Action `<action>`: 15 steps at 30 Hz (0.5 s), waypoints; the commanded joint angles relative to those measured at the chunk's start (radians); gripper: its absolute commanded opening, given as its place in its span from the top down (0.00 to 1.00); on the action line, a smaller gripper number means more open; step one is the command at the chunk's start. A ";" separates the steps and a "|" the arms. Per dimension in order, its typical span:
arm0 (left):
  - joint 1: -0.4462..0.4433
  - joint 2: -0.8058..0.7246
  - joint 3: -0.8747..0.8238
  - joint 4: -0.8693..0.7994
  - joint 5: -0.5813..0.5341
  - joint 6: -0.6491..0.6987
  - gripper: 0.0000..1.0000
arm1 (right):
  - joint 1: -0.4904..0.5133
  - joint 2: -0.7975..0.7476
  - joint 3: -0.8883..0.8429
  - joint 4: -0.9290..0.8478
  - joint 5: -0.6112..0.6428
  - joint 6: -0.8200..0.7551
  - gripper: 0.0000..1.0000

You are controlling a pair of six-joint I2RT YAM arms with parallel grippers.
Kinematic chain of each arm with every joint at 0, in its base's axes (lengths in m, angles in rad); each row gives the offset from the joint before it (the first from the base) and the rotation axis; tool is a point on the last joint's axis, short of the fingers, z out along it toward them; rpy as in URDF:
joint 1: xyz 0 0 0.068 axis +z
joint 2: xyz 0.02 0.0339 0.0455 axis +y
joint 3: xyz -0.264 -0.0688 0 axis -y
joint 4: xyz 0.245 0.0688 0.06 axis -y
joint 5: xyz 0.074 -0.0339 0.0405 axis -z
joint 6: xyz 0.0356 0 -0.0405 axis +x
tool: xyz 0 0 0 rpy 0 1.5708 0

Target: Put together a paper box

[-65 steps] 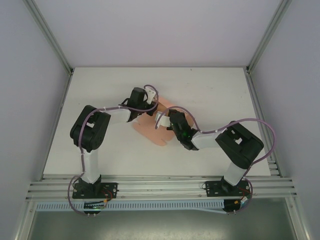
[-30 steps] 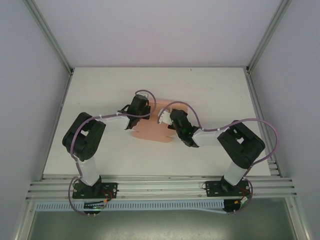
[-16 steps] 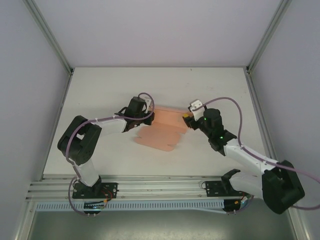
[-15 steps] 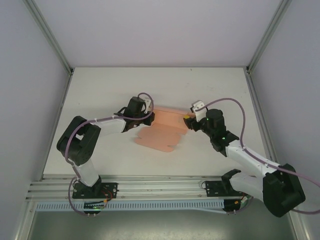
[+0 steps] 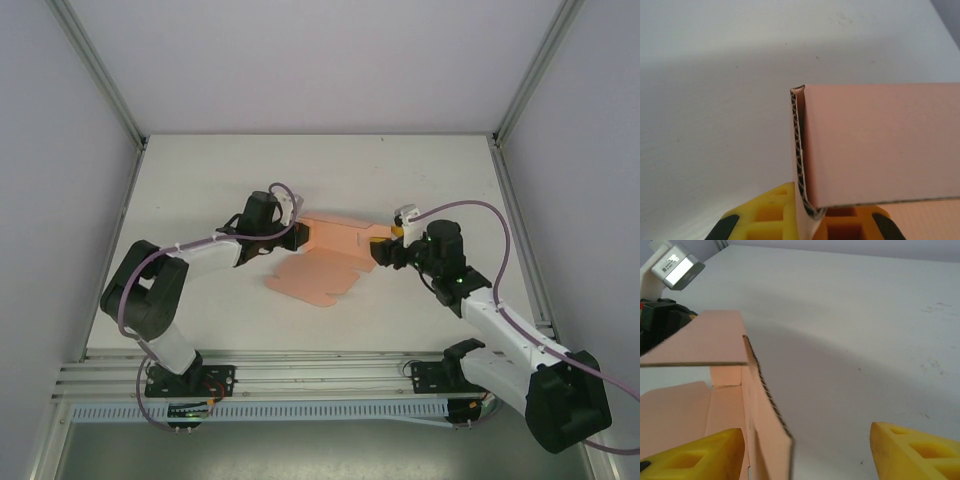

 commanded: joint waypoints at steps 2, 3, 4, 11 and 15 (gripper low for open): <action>0.014 -0.022 -0.008 0.046 0.071 -0.011 1.00 | -0.008 0.018 0.026 -0.009 -0.122 0.052 0.36; 0.014 -0.020 -0.008 0.056 0.087 -0.011 1.00 | -0.007 0.029 0.035 -0.001 -0.136 0.062 0.38; 0.014 -0.017 -0.006 0.060 0.099 -0.007 1.00 | -0.007 0.041 0.044 0.008 -0.149 0.079 0.41; 0.014 0.015 0.046 0.030 0.149 0.028 1.00 | -0.004 0.123 0.099 0.058 -0.203 0.157 0.58; 0.014 0.017 0.044 0.036 0.148 0.033 1.00 | -0.004 0.132 0.102 0.066 -0.213 0.166 0.82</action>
